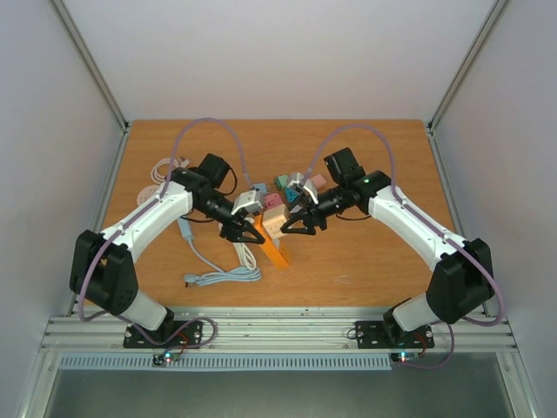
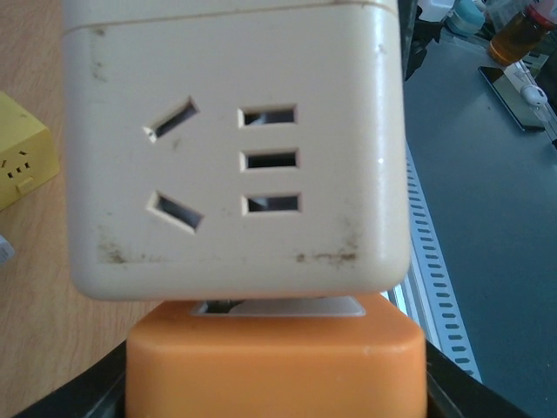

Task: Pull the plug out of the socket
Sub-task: Remove the plug from the socket.

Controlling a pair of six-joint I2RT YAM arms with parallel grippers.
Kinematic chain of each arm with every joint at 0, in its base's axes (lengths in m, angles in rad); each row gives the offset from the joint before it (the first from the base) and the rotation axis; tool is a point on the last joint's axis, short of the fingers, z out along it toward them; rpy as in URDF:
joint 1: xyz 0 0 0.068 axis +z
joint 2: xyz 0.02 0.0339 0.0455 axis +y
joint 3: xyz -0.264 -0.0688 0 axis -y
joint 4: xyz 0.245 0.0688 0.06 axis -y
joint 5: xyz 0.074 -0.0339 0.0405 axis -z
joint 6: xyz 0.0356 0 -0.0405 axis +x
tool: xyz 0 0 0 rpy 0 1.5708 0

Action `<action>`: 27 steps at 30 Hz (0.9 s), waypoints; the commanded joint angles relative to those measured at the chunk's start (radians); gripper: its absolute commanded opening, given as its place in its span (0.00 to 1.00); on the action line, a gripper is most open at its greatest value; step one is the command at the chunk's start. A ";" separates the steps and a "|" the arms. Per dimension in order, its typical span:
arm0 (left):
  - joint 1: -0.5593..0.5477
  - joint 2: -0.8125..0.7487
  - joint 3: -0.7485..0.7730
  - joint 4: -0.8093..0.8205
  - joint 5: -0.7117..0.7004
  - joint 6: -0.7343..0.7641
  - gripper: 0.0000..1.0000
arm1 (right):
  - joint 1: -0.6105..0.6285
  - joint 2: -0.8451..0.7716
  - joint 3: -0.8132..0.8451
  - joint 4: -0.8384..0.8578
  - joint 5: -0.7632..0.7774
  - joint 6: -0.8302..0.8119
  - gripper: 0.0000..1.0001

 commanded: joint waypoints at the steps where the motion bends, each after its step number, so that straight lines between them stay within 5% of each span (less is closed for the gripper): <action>1: 0.005 0.019 0.027 -0.107 -0.031 0.019 0.00 | -0.080 -0.051 -0.015 0.053 0.034 0.041 0.01; 27: 0.034 0.012 0.038 -0.110 -0.020 0.020 0.00 | -0.147 -0.064 -0.037 0.158 0.094 0.161 0.01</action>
